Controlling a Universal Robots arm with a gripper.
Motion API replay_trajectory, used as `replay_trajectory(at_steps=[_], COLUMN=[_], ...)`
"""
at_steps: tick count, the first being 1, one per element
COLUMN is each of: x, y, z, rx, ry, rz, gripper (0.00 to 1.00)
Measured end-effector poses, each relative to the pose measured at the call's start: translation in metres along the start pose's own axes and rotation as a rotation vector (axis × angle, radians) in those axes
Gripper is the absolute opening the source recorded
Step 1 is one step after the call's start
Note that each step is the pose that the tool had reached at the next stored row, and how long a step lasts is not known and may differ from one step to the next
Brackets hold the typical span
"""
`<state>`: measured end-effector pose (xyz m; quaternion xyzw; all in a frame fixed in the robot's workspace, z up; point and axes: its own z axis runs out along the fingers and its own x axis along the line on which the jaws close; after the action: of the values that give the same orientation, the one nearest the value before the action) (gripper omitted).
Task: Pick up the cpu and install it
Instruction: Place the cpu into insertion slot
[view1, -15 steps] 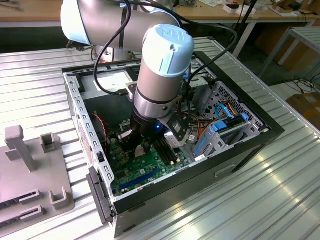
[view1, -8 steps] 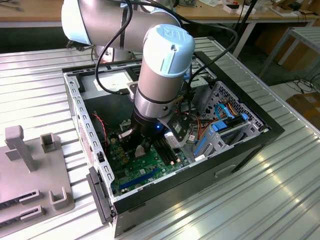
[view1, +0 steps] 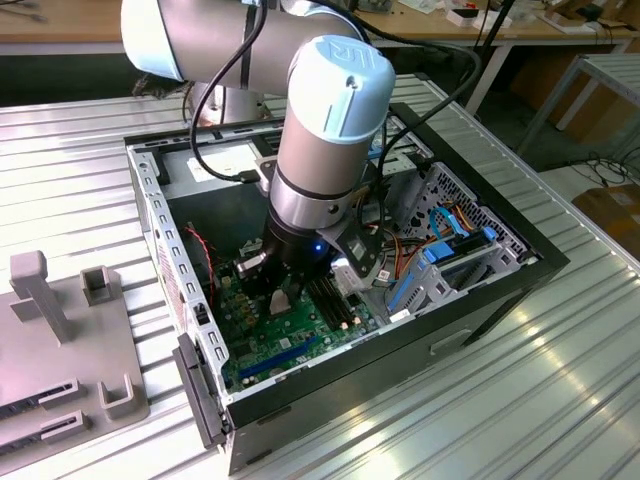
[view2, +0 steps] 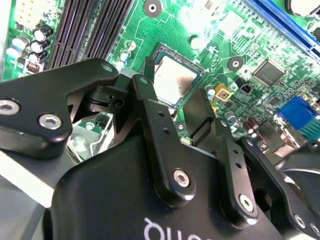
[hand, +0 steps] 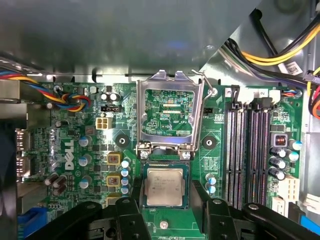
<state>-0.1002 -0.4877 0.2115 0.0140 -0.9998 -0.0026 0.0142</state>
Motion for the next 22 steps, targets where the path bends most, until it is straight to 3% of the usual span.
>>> replay_trajectory(at_steps=[7,12,18,22], x=[0.0002,0.0002,0.0002,0.0002], y=[0.0001,0.0001,0.0001,0.0001], z=[-0.0076,-0.0079,-0.0079,-0.0079], rx=[-0.0001,-0.0001,-0.0001,0.0000], ry=[0.0016,0.0017,0.0018,0.0018], rz=[0.000,-0.001,-0.001,-0.001], gripper=[0.51,0.49,0.12,0.11])
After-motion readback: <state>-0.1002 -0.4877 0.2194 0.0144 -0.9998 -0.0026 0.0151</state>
